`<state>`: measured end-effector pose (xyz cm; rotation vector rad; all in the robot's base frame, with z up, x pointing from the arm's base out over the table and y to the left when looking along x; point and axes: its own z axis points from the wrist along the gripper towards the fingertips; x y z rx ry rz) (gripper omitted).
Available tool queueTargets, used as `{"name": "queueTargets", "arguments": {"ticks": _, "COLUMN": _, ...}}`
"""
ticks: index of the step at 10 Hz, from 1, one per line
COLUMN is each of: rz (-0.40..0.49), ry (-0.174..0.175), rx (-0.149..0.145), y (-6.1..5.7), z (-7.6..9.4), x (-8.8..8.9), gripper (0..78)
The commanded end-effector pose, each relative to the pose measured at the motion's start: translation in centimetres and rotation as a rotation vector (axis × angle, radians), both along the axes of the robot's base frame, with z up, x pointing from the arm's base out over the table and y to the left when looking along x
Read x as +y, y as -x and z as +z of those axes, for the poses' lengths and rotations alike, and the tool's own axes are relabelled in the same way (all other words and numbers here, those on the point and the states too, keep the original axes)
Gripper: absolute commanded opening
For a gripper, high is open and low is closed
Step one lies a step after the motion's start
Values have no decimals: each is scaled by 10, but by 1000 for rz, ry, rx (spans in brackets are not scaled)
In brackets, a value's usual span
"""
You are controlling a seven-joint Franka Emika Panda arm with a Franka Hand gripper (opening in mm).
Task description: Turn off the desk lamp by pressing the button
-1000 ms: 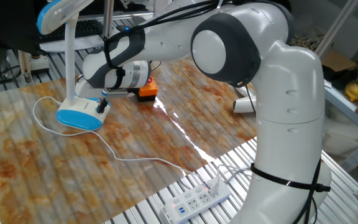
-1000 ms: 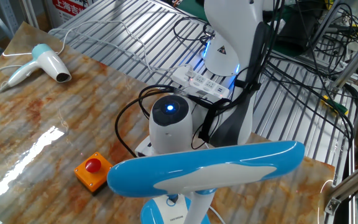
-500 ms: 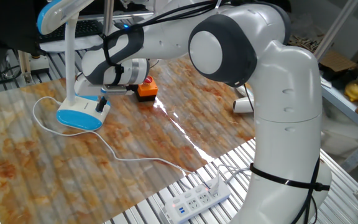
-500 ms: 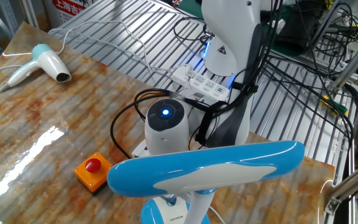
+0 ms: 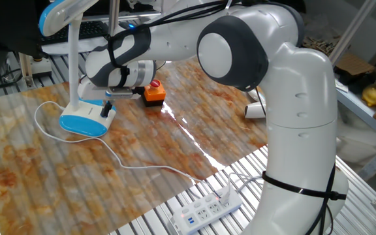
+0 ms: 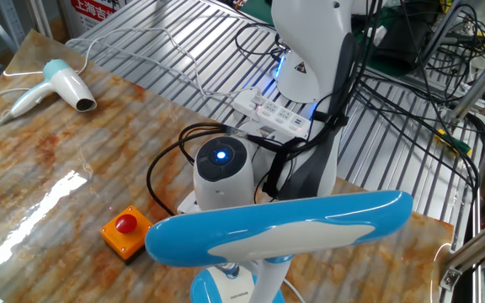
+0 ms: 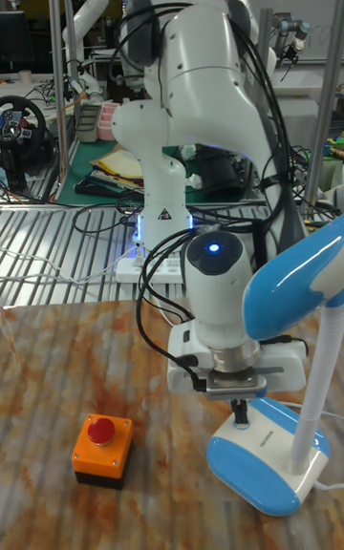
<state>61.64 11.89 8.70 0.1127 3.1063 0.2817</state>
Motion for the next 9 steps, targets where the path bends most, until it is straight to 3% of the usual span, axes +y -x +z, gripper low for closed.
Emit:
{"name": "queueTargets", "arguments": {"ticks": 1, "rz": -12, "ry": 1, "rx": 53, "y": 17, "z": 24, "x": -4, "gripper": 0}}
{"name": "queueTargets", "arguments": {"ticks": 7, "rz": -29, "ry": 4, "rx": 43, "y": 23, "z": 49, "x": -7, "gripper": 0}}
{"name": "queueTargets", "arguments": {"ticks": 9, "rz": -30, "ry": 20, "rx": 46, "y": 25, "z": 53, "x": -9, "gripper": 0}}
